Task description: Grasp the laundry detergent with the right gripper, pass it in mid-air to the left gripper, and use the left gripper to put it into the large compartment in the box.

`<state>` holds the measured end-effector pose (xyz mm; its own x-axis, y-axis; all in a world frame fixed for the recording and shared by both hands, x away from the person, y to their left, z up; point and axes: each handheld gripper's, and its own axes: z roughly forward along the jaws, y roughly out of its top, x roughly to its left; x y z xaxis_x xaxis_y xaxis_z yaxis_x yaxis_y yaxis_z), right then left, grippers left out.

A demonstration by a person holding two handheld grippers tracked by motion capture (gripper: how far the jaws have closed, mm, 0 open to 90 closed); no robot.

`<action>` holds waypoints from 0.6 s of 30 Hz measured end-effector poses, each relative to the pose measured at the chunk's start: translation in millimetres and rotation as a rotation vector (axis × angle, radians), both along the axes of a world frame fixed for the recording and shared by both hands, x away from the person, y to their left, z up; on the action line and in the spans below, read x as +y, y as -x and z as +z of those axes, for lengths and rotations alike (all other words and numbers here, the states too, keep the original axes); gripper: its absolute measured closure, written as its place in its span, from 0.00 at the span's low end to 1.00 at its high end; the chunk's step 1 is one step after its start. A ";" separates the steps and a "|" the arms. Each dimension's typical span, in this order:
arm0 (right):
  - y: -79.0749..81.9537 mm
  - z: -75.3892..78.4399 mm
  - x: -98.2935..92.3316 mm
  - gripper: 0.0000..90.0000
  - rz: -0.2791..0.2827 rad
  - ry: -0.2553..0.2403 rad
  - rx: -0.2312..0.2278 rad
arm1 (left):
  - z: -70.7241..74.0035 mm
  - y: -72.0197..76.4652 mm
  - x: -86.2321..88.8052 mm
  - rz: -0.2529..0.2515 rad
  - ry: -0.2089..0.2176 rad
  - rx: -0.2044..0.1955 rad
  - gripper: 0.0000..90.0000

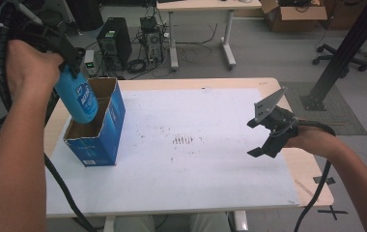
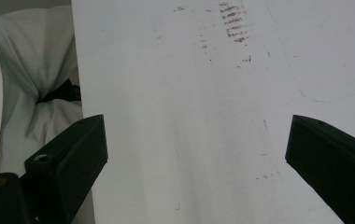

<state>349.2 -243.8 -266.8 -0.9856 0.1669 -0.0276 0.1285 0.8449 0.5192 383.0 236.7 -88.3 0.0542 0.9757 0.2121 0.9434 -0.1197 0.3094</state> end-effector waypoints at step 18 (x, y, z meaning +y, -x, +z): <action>-2.4 -3.2 -1.6 0.06 -0.018 0.002 0.006 | -47.7 -10.6 10.4 -0.011 -0.017 -0.020 0.43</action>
<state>351.6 -245.3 -270.0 -0.9825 0.1847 -0.0221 0.1469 0.8433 0.5170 393.6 247.2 -136.0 0.0610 0.9712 0.2302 0.9356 -0.1360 0.3257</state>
